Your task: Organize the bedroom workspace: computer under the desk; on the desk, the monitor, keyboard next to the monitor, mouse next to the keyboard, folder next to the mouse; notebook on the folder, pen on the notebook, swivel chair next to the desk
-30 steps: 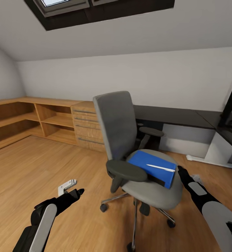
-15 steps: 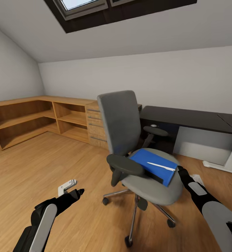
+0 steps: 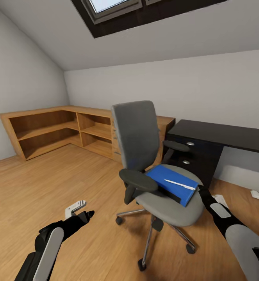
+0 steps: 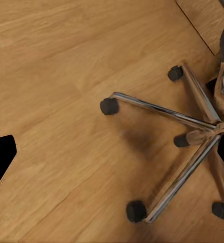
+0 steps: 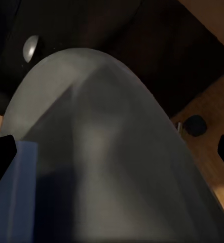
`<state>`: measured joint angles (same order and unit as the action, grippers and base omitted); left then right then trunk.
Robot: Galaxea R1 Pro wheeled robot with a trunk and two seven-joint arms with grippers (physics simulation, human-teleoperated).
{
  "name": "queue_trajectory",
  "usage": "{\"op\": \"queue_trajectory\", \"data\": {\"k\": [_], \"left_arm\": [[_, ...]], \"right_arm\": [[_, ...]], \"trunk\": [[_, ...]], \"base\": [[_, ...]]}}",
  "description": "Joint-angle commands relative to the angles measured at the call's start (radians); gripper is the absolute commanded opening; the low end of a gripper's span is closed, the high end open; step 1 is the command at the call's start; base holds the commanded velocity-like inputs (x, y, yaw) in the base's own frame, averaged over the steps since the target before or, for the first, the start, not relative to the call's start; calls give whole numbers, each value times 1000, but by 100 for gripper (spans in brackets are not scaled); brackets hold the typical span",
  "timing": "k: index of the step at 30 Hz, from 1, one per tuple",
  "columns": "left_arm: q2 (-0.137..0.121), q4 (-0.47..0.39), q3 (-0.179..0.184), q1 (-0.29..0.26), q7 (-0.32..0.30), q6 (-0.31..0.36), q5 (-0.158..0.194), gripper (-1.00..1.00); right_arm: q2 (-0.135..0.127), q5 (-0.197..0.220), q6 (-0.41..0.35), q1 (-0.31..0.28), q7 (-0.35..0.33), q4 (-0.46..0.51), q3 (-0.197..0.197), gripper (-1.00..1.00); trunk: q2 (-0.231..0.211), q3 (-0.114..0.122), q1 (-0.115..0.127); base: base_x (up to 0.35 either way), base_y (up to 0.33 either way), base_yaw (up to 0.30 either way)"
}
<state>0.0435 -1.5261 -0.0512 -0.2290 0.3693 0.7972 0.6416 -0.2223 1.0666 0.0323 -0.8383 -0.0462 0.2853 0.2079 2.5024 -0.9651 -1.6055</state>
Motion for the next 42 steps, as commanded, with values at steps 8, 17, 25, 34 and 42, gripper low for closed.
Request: {"op": "queue_trajectory", "data": {"k": [8, 17, 25, 34, 42], "left_arm": [[1, 0, -1, -1, 8, 4, 10, 100], [1, 7, 1, -1, 8, 4, 10, 100], [1, 9, 1, -1, 8, 4, 10, 100], [1, 11, 1, -1, 8, 4, 10, 100], [1, 11, 1, -1, 8, 4, 10, 100]], "right_arm": [[7, 18, 3, -1, -8, 0, -5, 100], [6, 18, 3, -1, -9, 0, -5, 100], [6, 19, 2, -1, -9, 0, -5, 100], [6, 15, 3, -1, -9, 0, -5, 100], [6, 16, 3, -1, -10, 0, -5, 100]], "trunk": [[0, -1, 0], [0, -1, 0], [0, -1, 0], [0, -1, 0], [0, -1, 0]], "base": [[135, 0, 257], [10, 0, 200], [-234, 0, 11], [-145, 0, 0], [-55, 0, 0]]}}
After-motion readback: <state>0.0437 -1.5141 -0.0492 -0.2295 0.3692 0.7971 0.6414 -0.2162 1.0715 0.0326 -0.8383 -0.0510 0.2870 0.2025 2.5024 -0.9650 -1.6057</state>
